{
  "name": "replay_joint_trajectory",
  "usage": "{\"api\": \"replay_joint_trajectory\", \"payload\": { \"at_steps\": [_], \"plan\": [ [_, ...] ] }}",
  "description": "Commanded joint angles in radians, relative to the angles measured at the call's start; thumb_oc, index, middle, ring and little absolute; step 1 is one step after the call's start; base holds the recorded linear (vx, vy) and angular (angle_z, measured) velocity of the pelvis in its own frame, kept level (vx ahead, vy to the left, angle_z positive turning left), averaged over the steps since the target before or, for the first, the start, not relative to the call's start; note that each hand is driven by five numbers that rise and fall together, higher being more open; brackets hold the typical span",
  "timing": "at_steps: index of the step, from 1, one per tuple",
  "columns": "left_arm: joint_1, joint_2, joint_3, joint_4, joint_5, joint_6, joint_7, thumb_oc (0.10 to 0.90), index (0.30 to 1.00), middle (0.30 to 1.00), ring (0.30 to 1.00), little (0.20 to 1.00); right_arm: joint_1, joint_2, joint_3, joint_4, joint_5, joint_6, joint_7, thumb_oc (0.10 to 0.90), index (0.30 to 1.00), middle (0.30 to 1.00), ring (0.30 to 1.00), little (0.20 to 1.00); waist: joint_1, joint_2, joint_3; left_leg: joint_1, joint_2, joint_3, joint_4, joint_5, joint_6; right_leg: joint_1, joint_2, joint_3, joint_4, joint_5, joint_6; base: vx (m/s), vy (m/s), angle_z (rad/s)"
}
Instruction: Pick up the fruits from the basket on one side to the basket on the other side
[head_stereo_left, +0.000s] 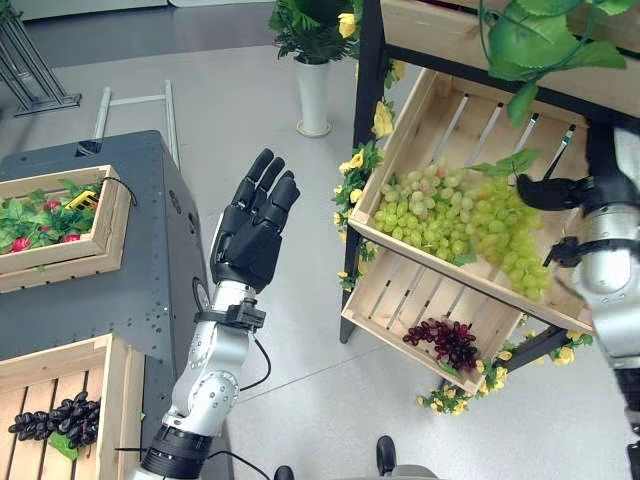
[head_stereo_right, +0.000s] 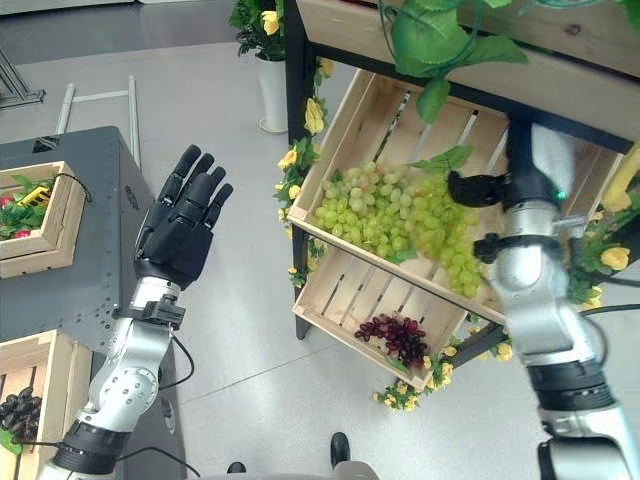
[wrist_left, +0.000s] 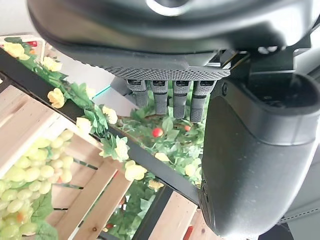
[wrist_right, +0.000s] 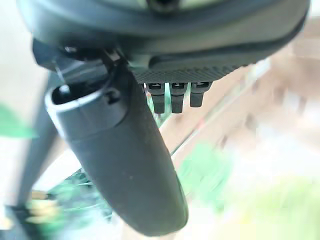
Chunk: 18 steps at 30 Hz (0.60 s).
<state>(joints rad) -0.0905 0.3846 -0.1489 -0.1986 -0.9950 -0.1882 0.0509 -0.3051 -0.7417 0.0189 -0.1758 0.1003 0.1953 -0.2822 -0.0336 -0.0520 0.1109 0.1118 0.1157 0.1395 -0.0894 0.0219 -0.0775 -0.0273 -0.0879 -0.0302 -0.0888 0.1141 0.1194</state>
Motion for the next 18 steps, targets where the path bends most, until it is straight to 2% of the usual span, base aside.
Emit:
{"api": "replay_joint_trajectory", "payload": {
  "at_steps": [1,2,4,6,7,8,10,13,15,18],
  "plan": [
    [-0.067,-0.002,0.025,-0.048,0.038,-0.081,-0.050,0.800,0.900,0.900,0.900,0.900,-0.040,0.023,-0.035,-0.051,0.240,-0.188,0.121,0.800,0.900,0.900,0.900,0.900,0.014,-0.008,-0.081,-0.056,-0.021,-0.034,0.002,-0.008,0.041,0.067,-0.056,-0.059,0.001,-0.022,0.020,0.02,0.034,-0.01],
    [-0.067,-0.002,0.025,-0.048,0.038,-0.081,-0.050,0.800,0.900,0.900,0.900,0.900,-0.039,0.023,-0.035,-0.051,0.240,-0.188,0.121,0.800,0.900,0.900,0.900,0.900,0.013,-0.007,-0.082,-0.052,-0.021,-0.035,0.002,-0.014,0.040,0.072,-0.056,-0.060,0.001,-0.028,0.022,0.02,0.055,-0.01],
    [-0.057,-0.021,0.025,-0.032,0.062,-0.096,-0.058,0.800,0.900,0.900,0.900,0.900,0.004,0.118,0.003,-0.048,0.406,-0.248,0.217,0.800,0.900,0.900,0.900,0.900,0.021,-0.007,-0.083,-0.049,-0.028,-0.038,0.002,-0.017,0.045,0.077,-0.063,-0.073,0.001,-0.029,0.021,0.01,0.083,-0.01],
    [-0.052,-0.025,0.022,-0.031,0.070,-0.102,-0.055,0.800,0.900,0.900,0.900,0.900,0.017,0.150,0.015,-0.049,0.459,-0.268,0.236,0.800,0.900,0.900,0.900,0.900,0.025,-0.006,-0.084,-0.049,-0.031,-0.040,0.002,-0.017,0.046,0.079,-0.067,-0.080,0.001,-0.029,0.022,0.00,0.094,-0.01],
    [-0.042,-0.031,0.017,-0.021,0.081,-0.118,-0.060,0.800,0.900,0.900,0.900,0.900,0.031,0.199,0.033,-0.042,0.502,-0.307,0.249,0.800,0.900,0.900,0.900,0.900,0.032,-0.005,-0.084,-0.050,-0.037,-0.044,0.002,-0.017,0.051,0.081,-0.073,-0.087,0.001,-0.027,0.023,0.01,0.101,-0.01],
    [-0.042,-0.031,0.017,-0.021,0.081,-0.118,-0.060,0.800,0.900,0.900,0.900,0.900,0.031,0.199,0.033,-0.042,0.502,-0.307,0.249,0.800,0.900,0.900,0.900,0.900,0.031,-0.005,-0.085,-0.050,-0.037,-0.044,0.002,-0.017,0.051,0.081,-0.073,-0.087,0.001,-0.027,0.023,0.01,0.122,0.02],
    [-0.030,-0.035,0.014,-0.019,0.094,-0.130,-0.059,0.800,0.900,0.900,0.900,0.900,0.054,0.253,0.056,-0.043,0.599,-0.313,0.295,0.800,0.900,0.900,0.900,0.900,0.043,-0.002,-0.085,-0.053,-0.050,-0.055,0.002,-0.018,0.057,0.082,-0.086,-0.100,0.001,-0.024,0.028,0.00,0.123,0.04],
    [-0.018,-0.039,0.017,-0.019,0.102,-0.150,-0.059,0.800,0.900,0.900,0.900,0.900,0.068,0.317,0.094,-0.037,0.666,-0.342,0.346,0.800,0.900,0.900,0.900,0.900,0.058,0.001,-0.082,-0.054,-0.073,-0.062,0.002,-0.024,0.070,0.080,-0.106,-0.112,0.005,-0.016,0.036,-0.01,0.166,0.07],
    [-0.003,-0.040,0.025,-0.016,0.108,-0.174,-0.062,0.800,0.900,0.900,0.900,0.900,0.066,0.368,0.132,-0.027,0.743,-0.364,0.402,0.800,0.900,0.900,0.900,0.900,0.077,0.006,-0.074,-0.057,-0.096,-0.072,0.002,-0.026,0.086,0.071,-0.129,-0.121,0.031,-0.013,0.046,-0.01,0.228,0.05],
    [0.004,-0.043,0.030,-0.010,0.130,-0.197,-0.054,0.800,0.900,0.900,0.900,0.900,0.059,0.410,0.172,-0.028,0.775,-0.390,0.484,0.800,0.900,0.900,0.900,0.900,0.102,0.013,-0.068,-0.064,-0.128,-0.096,0.002,-0.028,0.104,0.058,-0.151,-0.141,0.084,-0.021,0.046,-0.01,0.226,0.05]
  ]
}}
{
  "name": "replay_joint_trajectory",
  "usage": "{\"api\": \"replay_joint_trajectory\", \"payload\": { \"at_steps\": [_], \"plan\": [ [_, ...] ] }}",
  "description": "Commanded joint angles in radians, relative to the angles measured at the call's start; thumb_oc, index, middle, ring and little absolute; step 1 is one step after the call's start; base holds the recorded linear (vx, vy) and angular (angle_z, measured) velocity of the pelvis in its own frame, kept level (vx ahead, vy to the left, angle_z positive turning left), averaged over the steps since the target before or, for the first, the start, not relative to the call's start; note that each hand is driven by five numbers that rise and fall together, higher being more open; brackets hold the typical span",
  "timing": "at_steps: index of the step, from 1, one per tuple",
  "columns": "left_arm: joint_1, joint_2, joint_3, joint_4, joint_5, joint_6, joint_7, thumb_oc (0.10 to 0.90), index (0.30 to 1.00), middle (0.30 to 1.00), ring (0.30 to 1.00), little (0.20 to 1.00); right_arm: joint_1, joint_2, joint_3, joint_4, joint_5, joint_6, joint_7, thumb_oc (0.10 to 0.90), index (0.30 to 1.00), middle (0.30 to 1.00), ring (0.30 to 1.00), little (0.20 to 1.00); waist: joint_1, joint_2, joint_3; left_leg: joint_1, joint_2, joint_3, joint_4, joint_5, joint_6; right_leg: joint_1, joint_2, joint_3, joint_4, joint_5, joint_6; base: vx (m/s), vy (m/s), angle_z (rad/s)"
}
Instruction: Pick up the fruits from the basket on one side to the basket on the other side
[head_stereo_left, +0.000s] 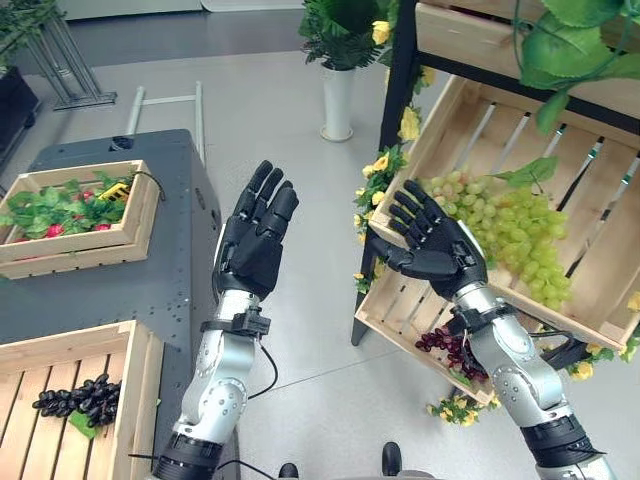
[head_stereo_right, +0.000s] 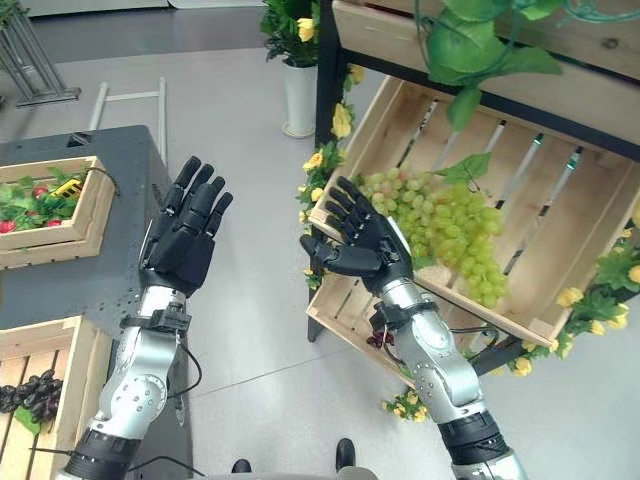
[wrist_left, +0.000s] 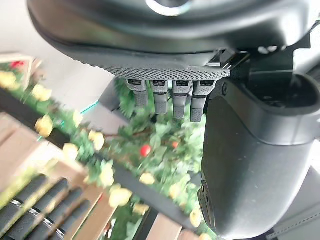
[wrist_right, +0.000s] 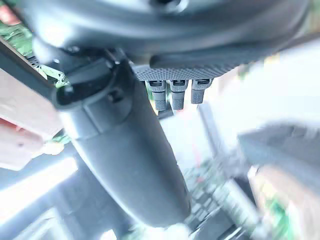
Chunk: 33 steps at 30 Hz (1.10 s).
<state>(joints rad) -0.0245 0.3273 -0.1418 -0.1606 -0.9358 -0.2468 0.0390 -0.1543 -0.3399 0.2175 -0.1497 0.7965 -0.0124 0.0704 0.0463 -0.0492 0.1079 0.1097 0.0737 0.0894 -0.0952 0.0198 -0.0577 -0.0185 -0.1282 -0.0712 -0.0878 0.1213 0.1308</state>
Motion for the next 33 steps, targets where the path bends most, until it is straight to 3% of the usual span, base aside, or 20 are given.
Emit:
{"api": "replay_joint_trajectory", "payload": {
  "at_steps": [1,4,7,10,11,14,15,16,19,23,28,31,32,33],
  "plan": [
    [-0.062,0.014,0.023,-0.048,0.075,-0.141,-0.039,0.800,0.900,0.900,0.900,0.900,-0.093,0.011,-0.022,-0.056,0.089,-0.185,0.143,0.800,0.900,0.900,0.900,0.900,0.025,0.011,-0.065,-0.062,-0.088,-0.049,0.008,-0.025,0.086,0.047,-0.113,-0.102,0.094,-0.033,0.034,-0.01,0.233,0.16],
    [-0.050,0.021,0.025,-0.051,0.083,-0.154,-0.038,0.800,0.900,0.900,0.900,0.900,-0.083,0.040,0.014,-0.045,0.073,-0.232,0.181,0.800,0.900,0.900,0.900,0.900,0.049,0.023,-0.046,-0.065,-0.111,-0.094,0.008,-0.007,0.110,-0.017,-0.113,-0.081,0.288,-0.033,0.020,-0.02,0.182,0.11],
    [-0.048,0.023,0.033,-0.053,0.096,-0.153,-0.029,0.800,0.900,0.900,0.900,0.900,-0.061,0.042,0.035,-0.030,0.036,-0.266,0.192,0.800,0.900,0.900,0.900,0.900,0.056,0.024,-0.039,-0.071,-0.121,-0.123,0.016,0.001,0.122,-0.044,-0.096,-0.059,0.349,-0.038,0.006,0.02,0.046,0.32],
    [-0.044,0.020,0.039,-0.031,0.092,-0.160,-0.044,0.800,0.900,0.900,0.900,0.900,-0.017,0.045,0.040,-0.016,0.032,-0.262,0.247,0.800,0.900,0.900,0.900,0.900,0.054,0.022,-0.044,-0.089,-0.139,-0.185,0.017,0.012,0.121,-0.030,-0.048,-0.019,0.233,-0.061,-0.009,0.05,-0.073,0.70],
    [-0.042,0.012,0.032,-0.020,0.104,-0.174,-0.047,0.800,0.900,0.900,0.900,0.900,-0.008,0.042,0.044,-0.008,0.044,-0.261,0.263,0.800,0.900,0.900,0.900,0.900,0.052,0.018,-0.046,-0.102,-0.153,-0.218,0.013,0.014,0.121,-0.032,-0.030,0.017,0.149,-0.036,-0.003,0.04,-0.120,0.88],
    [-0.044,0.011,0.027,0.000,0.104,-0.193,-0.059,0.800,0.900,0.900,0.900,0.900,-0.016,0.045,0.052,0.001,0.036,-0.253,0.284,0.800,0.900,0.900,0.900,0.900,0.046,0.015,-0.038,-0.111,-0.172,-0.261,0.008,0.010,0.123,-0.052,-0.007,0.079,0.061,0.022,0.007,0.04,-0.177,1.11],
    [-0.047,0.010,0.028,0.016,0.098,-0.203,-0.079,0.800,0.900,0.900,0.900,0.900,-0.025,0.048,0.063,0.014,0.024,-0.251,0.294,0.800,0.900,0.900,0.900,0.900,0.039,0.016,-0.029,-0.116,-0.183,-0.297,0.008,0.007,0.127,-0.079,0.019,0.143,0.026,0.059,0.009,0.08,-0.319,1.06],
    [-0.048,0.015,0.026,0.027,0.088,-0.213,-0.095,0.800,0.900,0.900,0.900,0.900,-0.027,0.044,0.074,0.027,0.002,-0.254,0.316,0.800,0.900,0.900,0.900,0.900,0.028,0.018,-0.020,-0.115,-0.191,-0.334,0.008,0.006,0.133,-0.108,0.047,0.209,0.027,0.077,0.005,0.09,-0.307,0.95],
    [-0.043,0.025,0.031,0.048,0.062,-0.222,-0.127,0.800,0.900,0.900,0.900,0.900,-0.017,0.022,0.077,0.020,-0.008,-0.236,0.346,0.800,0.900,0.900,0.900,0.900,0.011,0.021,-0.007,-0.115,-0.203,-0.387,0.011,0.015,0.137,-0.124,0.105,0.292,0.062,0.062,-0.008,0.09,-0.255,1.09],
    [-0.004,0.042,0.043,0.030,0.053,-0.252,-0.089,0.800,0.900,0.900,0.900,0.900,0.025,-0.021,0.062,0.013,0.044,-0.185,0.445,0.800,0.900,0.900,0.900,0.900,0.021,0.003,0.002,-0.119,-0.173,-0.388,0.033,0.027,0.122,-0.075,0.116,0.229,0.067,0.015,-0.031,0.15,-0.348,1.07],
    [-0.011,0.038,0.029,0.009,0.037,-0.257,-0.056,0.800,0.900,0.900,0.900,0.900,0.040,-0.049,0.066,0.004,0.042,-0.154,0.463,0.800,0.900,0.900,0.900,0.900,0.037,-0.021,-0.004,-0.144,-0.125,-0.354,0.046,0.049,0.086,-0.010,0.113,0.125,0.006,-0.008,-0.062,0.12,-0.252,0.56],
    [-0.030,0.031,0.003,0.013,0.044,-0.243,-0.061,0.800,0.900,0.900,0.900,0.900,0.057,-0.051,0.056,-0.010,0.046,-0.161,0.448,0.800,0.900,0.900,0.900,0.900,0.028,-0.026,0.000,-0.164,-0.086,-0.275,0.048,0.061,0.059,0.012,0.111,0.048,0.004,-0.031,-0.074,0.05,-0.125,1.02],
    [-0.042,0.026,-0.017,0.019,0.043,-0.230,-0.082,0.800,0.900,0.900,0.900,0.900,0.080,-0.059,0.038,-0.025,0.048,-0.174,0.428,0.800,0.900,0.900,0.900,0.900,0.010,-0.030,0.006,-0.180,-0.051,-0.195,0.077,0.062,0.038,0.019,0.103,-0.008,0.007,-0.042,-0.080,0.03,-0.066,0.93],
    [-0.044,0.025,-0.022,0.019,0.039,-0.223,-0.093,0.800,0.900,0.900,0.900,0.900,0.086,-0.059,0.034,-0.024,0.047,-0.182,0.419,0.800,0.900,0.900,0.900,0.900,0.005,-0.031,0.008,-0.186,-0.043,-0.174,0.086,0.062,0.034,0.021,0.101,-0.019,0.010,-0.045,-0.082,0.04,-0.058,1.06]
  ]
}}
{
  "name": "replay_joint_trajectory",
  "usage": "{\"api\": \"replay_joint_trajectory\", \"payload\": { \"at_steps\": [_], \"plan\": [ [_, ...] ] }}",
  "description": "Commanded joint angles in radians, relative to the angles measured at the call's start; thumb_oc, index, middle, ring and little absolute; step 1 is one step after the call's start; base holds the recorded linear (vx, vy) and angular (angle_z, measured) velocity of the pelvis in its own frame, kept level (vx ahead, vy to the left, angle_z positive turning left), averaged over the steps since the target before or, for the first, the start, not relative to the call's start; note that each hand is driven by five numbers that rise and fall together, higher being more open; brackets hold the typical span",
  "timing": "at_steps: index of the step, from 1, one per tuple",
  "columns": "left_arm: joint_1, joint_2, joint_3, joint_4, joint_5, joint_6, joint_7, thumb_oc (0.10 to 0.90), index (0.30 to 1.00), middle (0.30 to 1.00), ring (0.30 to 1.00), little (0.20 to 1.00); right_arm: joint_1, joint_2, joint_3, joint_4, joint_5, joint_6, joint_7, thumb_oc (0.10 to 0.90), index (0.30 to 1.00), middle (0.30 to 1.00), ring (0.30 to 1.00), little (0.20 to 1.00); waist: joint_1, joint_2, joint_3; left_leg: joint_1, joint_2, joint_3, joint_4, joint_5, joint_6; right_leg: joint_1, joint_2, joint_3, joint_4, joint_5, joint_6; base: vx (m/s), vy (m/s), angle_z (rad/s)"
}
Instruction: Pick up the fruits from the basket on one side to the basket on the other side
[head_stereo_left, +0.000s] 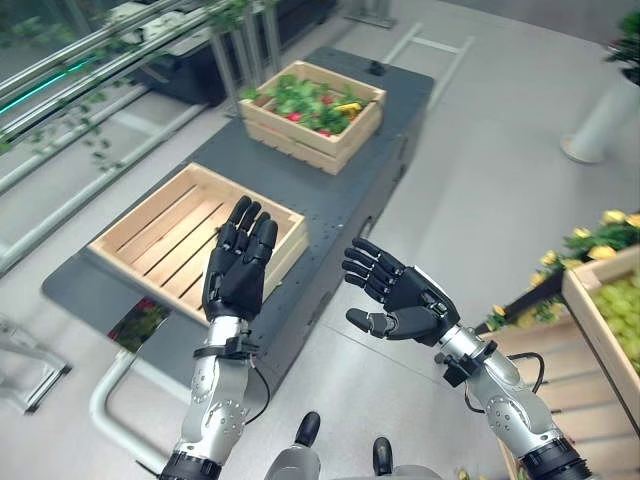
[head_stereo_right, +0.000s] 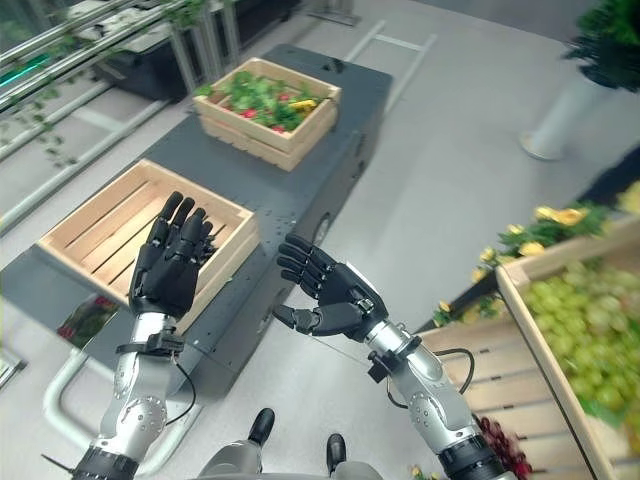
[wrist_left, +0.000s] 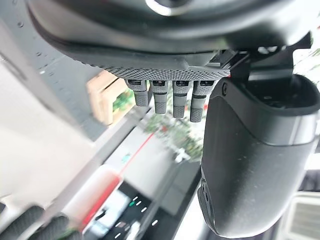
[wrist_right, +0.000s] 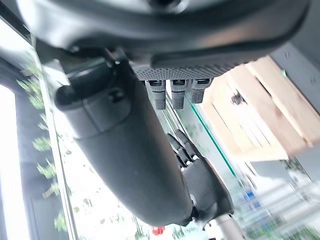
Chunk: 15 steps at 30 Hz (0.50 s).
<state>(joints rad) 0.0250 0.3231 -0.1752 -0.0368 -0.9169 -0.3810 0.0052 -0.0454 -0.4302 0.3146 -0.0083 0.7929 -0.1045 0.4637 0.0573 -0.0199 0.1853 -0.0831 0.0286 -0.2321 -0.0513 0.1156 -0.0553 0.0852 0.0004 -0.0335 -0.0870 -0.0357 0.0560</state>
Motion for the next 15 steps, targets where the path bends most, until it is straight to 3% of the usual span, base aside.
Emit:
{"api": "replay_joint_trajectory", "payload": {
  "at_steps": [1,2,3,4,5,6,9,15],
  "plan": [
    [-0.097,0.023,-0.008,-0.106,0.014,-0.080,-0.089,0.800,0.900,0.900,0.900,0.900,0.006,0.029,-0.079,-0.169,0.059,-0.118,0.020,0.800,0.900,0.900,0.900,0.900,-0.028,-0.061,-0.061,-0.013,0.042,0.247,0.068,-0.028,0.014,-0.078,-0.039,-0.117,0.020,0.103,-0.010,0.01,-0.003,1.28],
    [-0.097,0.022,-0.012,-0.107,0.009,-0.075,-0.107,0.800,0.900,0.900,0.900,0.900,0.017,0.030,-0.081,-0.172,0.053,-0.133,0.011,0.800,0.900,0.900,0.900,0.900,-0.037,-0.058,-0.058,-0.016,0.055,0.287,0.064,-0.022,0.007,-0.076,-0.043,-0.141,0.020,0.103,-0.009,0.00,0.061,1.87],
    [-0.097,0.022,-0.023,-0.107,0.002,-0.077,-0.133,0.800,0.900,0.900,0.900,0.900,0.046,0.033,-0.085,-0.176,0.040,-0.167,0.005,0.800,0.900,0.900,0.900,0.900,-0.058,-0.052,-0.052,-0.018,0.085,0.386,0.040,0.001,-0.005,-0.071,-0.054,-0.192,0.013,0.106,-0.004,-0.01,0.072,1.71],
    [-0.097,0.022,-0.024,-0.106,0.002,-0.078,-0.132,0.800,0.900,0.900,0.900,0.900,0.048,0.033,-0.086,-0.176,0.041,-0.167,0.007,0.800,0.900,0.900,0.900,0.900,-0.060,-0.051,-0.051,-0.018,0.086,0.391,0.037,0.003,-0.006,-0.071,-0.055,-0.196,0.012,0.107,-0.003,0.04,0.163,1.53],
    [-0.096,0.021,-0.032,-0.118,-0.007,-0.075,-0.145,0.800,0.900,0.900,0.900,0.900,0.069,0.043,-0.085,-0.176,0.041,-0.188,0.008,0.800,0.900,0.900,0.900,0.900,-0.083,-0.037,-0.049,-0.004,0.114,0.489,0.007,0.013,-0.024,-0.057,-0.066,-0.234,0.008,0.098,0.009,0.07,0.176,1.21],
    [-0.095,0.021,-0.033,-0.128,-0.005,-0.074,-0.142,0.800,0.900,0.900,0.900,0.900,0.077,0.048,-0.083,-0.169,0.040,-0.199,0.012,0.800,0.900,0.900,0.900,0.900,-0.091,-0.027,-0.051,0.009,0.119,0.526,-0.016,0.023,-0.027,-0.055,-0.072,-0.254,0.009,0.094,0.015,0.13,0.282,1.49],
    [-0.073,0.034,-0.025,-0.163,0.001,-0.060,-0.100,0.800,0.900,0.900,0.900,0.900,0.092,0.049,-0.088,-0.162,0.064,-0.190,0.047,0.800,0.900,0.900,0.900,0.900,-0.082,-0.014,-0.064,0.020,0.098,0.485,-0.035,0.029,-0.007,-0.055,-0.096,-0.255,0.015,0.105,0.028,0.11,0.232,0.83],
    [-0.032,0.040,0.001,-0.173,0.040,-0.049,-0.103,0.800,0.900,0.900,0.900,0.900,0.118,0.070,-0.081,-0.188,0.091,-0.156,0.069,0.800,0.900,0.900,0.900,0.900,-0.055,-0.018,-0.103,0.076,0.040,0.430,-0.036,-0.030,0.023,-0.037,-0.149,-0.265,0.005,0.125,0.064,0.15,0.226,0.09]
  ]
}}
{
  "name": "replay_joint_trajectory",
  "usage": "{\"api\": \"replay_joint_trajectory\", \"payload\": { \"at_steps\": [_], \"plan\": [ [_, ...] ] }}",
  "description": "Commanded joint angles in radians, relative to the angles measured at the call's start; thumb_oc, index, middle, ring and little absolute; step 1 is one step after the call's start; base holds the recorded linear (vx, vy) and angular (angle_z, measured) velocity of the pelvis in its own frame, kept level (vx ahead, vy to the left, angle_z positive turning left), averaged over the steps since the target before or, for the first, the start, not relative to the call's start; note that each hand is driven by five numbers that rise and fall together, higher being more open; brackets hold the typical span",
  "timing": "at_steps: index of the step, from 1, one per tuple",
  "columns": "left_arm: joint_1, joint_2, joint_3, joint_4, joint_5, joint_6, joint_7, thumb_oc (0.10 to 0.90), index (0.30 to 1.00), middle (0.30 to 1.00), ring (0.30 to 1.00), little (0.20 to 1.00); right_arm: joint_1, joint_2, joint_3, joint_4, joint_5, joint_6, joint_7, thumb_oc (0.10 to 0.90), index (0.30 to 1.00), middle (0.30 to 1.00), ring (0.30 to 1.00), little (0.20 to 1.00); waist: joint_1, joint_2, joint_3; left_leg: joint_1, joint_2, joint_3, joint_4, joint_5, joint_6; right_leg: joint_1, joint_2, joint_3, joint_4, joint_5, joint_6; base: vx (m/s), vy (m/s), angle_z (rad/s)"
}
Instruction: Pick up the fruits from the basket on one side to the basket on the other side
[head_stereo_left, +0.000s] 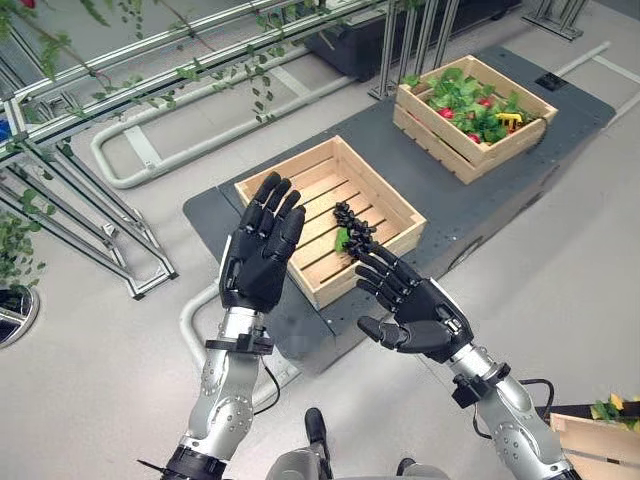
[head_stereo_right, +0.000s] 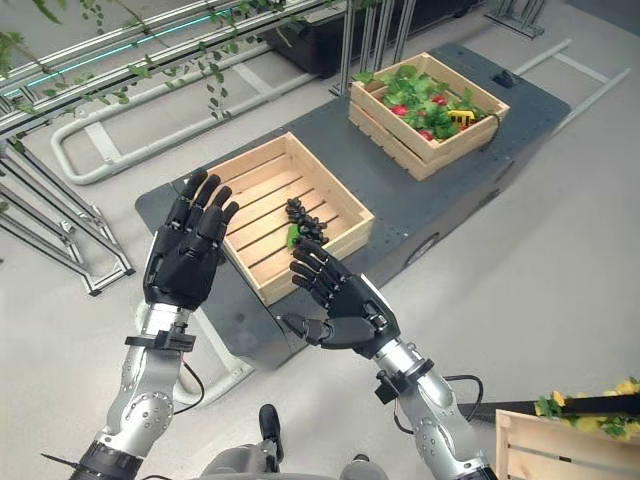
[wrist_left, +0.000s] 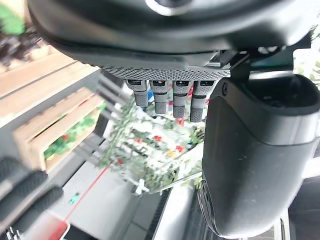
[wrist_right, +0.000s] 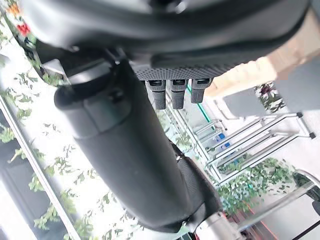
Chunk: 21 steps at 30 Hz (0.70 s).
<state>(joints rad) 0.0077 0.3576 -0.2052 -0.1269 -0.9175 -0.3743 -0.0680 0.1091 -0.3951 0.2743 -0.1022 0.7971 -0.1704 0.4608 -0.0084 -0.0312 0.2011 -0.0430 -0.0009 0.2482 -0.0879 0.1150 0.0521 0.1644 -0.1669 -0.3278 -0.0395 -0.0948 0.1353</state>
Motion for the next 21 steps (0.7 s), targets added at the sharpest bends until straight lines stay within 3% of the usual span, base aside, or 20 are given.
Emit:
{"api": "replay_joint_trajectory", "payload": {
  "at_steps": [1,6,8,11,15,17,19,21],
  "plan": [
    [-0.012,0.003,0.034,-0.086,0.042,-0.048,-0.030,0.800,0.900,0.900,0.900,0.900,-0.038,0.040,-0.037,-0.095,0.087,-0.090,0.074,0.800,0.900,0.900,0.900,0.900,0.016,-0.008,-0.120,0.039,0.062,-0.057,0.001,-0.036,-0.080,-0.117,0.012,0.028,-0.035,0.181,-0.012,0.09,0.244,0.10],
    [-0.020,0.008,0.035,-0.079,0.063,-0.036,-0.015,0.800,0.900,0.900,0.900,0.900,-0.075,0.060,-0.009,-0.089,0.118,-0.084,0.097,0.800,0.900,0.900,0.900,0.900,0.041,-0.001,-0.102,0.054,0.035,-0.083,0.001,-0.056,-0.040,-0.160,-0.025,0.044,0.137,0.133,0.004,0.05,0.249,0.11],
    [-0.026,0.012,0.037,-0.072,0.082,-0.035,-0.015,0.800,0.900,0.900,0.900,0.900,-0.087,0.068,-0.001,-0.086,0.124,-0.084,0.109,0.800,0.900,0.900,0.900,0.900,0.051,0.003,-0.090,0.059,0.023,-0.098,0.001,-0.061,-0.023,-0.203,-0.041,0.068,0.268,0.144,0.002,0.05,0.230,0.18],
    [-0.043,0.015,0.033,-0.068,0.102,-0.023,0.002,0.800,0.900,0.900,0.900,0.900,-0.103,0.077,0.017,-0.087,0.128,-0.088,0.111,0.800,0.900,0.900,0.900,0.900,0.057,0.003,-0.079,0.064,0.014,-0.113,0.001,-0.067,-0.010,-0.242,-0.040,0.096,0.356,0.163,0.005,0.04,0.114,0.19],
    [-0.078,0.015,0.013,-0.046,0.133,-0.011,0.009,0.800,0.900,0.900,0.900,0.900,-0.117,0.069,0.025,-0.102,0.146,-0.091,0.123,0.800,0.900,0.900,0.900,0.900,0.047,-0.007,-0.077,0.054,-0.009,-0.184,0.016,-0.071,-0.011,-0.226,0.014,0.195,0.172,0.154,-0.013,0.09,-0.042,0.42],
    [-0.081,0.013,0.002,-0.034,0.153,-0.025,-0.001,0.800,0.900,0.900,0.900,0.900,-0.115,0.070,0.022,-0.103,0.154,-0.098,0.129,0.800,0.900,0.900,0.900,0.900,0.038,-0.014,-0.079,0.050,-0.017,-0.200,0.014,-0.075,-0.011,-0.221,0.013,0.238,0.080,0.204,-0.004,0.09,-0.100,0.75],
    [-0.078,0.015,-0.004,-0.034,0.182,-0.048,-0.013,0.800,0.900,0.900,0.900,0.900,-0.122,0.084,0.021,-0.116,0.154,-0.088,0.140,0.800,0.900,0.900,0.900,0.900,0.029,-0.027,-0.071,0.050,-0.018,-0.199,0.015,-0.093,-0.011,-0.241,-0.004,0.289,-0.021,0.304,0.019,0.12,-0.239,0.84],
    [-0.079,0.024,-0.004,-0.033,0.210,-0.052,-0.008,0.800,0.900,0.900,0.900,0.900,-0.130,0.084,0.021,-0.119,0.163,-0.086,0.142,0.800,0.900,0.900,0.900,0.900,0.020,-0.031,-0.059,0.053,-0.011,-0.195,0.027,-0.114,-0.008,-0.274,-0.012,0.337,-0.039,0.349,0.029,0.14,-0.285,0.79]
  ]
}}
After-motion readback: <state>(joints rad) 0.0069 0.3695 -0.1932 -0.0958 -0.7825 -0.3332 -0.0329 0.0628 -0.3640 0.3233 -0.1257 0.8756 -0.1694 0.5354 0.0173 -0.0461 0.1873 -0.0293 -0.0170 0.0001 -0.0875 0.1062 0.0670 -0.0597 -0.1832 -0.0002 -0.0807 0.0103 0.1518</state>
